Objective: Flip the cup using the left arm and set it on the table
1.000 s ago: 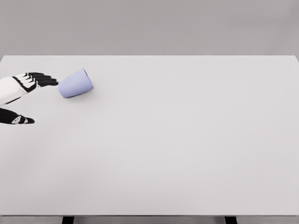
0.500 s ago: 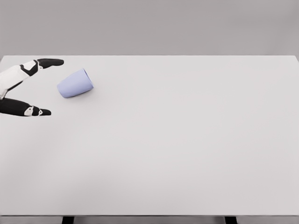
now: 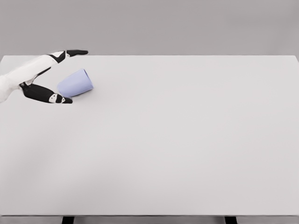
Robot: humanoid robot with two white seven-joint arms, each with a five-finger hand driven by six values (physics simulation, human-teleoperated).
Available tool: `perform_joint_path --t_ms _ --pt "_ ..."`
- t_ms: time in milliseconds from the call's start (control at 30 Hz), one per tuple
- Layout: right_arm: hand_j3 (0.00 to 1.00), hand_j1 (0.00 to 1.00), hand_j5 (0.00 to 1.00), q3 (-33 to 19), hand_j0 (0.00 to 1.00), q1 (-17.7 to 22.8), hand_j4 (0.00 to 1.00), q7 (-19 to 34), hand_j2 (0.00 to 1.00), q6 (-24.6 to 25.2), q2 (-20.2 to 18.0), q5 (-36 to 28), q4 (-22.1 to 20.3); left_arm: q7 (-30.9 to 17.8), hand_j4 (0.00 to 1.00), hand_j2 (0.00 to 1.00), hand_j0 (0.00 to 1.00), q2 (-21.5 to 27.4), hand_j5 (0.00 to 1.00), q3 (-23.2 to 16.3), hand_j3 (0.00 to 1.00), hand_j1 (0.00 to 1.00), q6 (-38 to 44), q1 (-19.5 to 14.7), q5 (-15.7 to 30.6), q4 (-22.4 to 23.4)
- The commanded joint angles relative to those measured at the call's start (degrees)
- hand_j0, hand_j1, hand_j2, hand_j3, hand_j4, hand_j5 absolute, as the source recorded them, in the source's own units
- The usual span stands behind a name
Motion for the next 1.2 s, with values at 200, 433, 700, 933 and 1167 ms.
perform_joint_path --t_ms 200,433,700,933,1167 --pt "1.00 1.00 1.00 0.0 1.00 0.0 1.00 0.1 1.00 0.0 0.0 0.0 0.0 -0.1 1.00 1.00 1.00 0.1 1.00 -8.5 1.00 1.00 4.6 -4.9 0.4 0.7" --pt "1.00 1.00 1.00 0.0 1.00 0.0 1.00 0.0 1.00 0.0 0.0 0.0 0.0 -0.4 1.00 1.00 1.00 -1.0 1.00 -10.1 1.00 1.00 9.0 -7.6 0.8 3.1" --pt "1.00 1.00 1.00 0.0 1.00 -0.1 1.00 0.0 1.00 0.0 0.0 0.0 0.0 -0.7 1.00 1.00 1.00 -1.8 1.00 -10.2 1.00 1.00 13.2 -9.0 0.8 4.1" --pt "1.00 1.00 1.00 0.0 1.00 0.0 1.00 0.0 1.00 0.0 0.0 0.0 0.0 -0.8 1.00 1.00 1.00 -3.2 1.00 -14.8 1.00 1.00 18.5 -12.9 0.6 5.2" --pt "1.00 1.00 1.00 0.0 1.00 0.0 1.00 0.0 1.00 0.0 0.0 0.0 0.0 -0.8 1.00 1.00 1.00 -3.7 1.00 -19.0 1.00 1.00 21.8 -16.2 0.6 5.8"
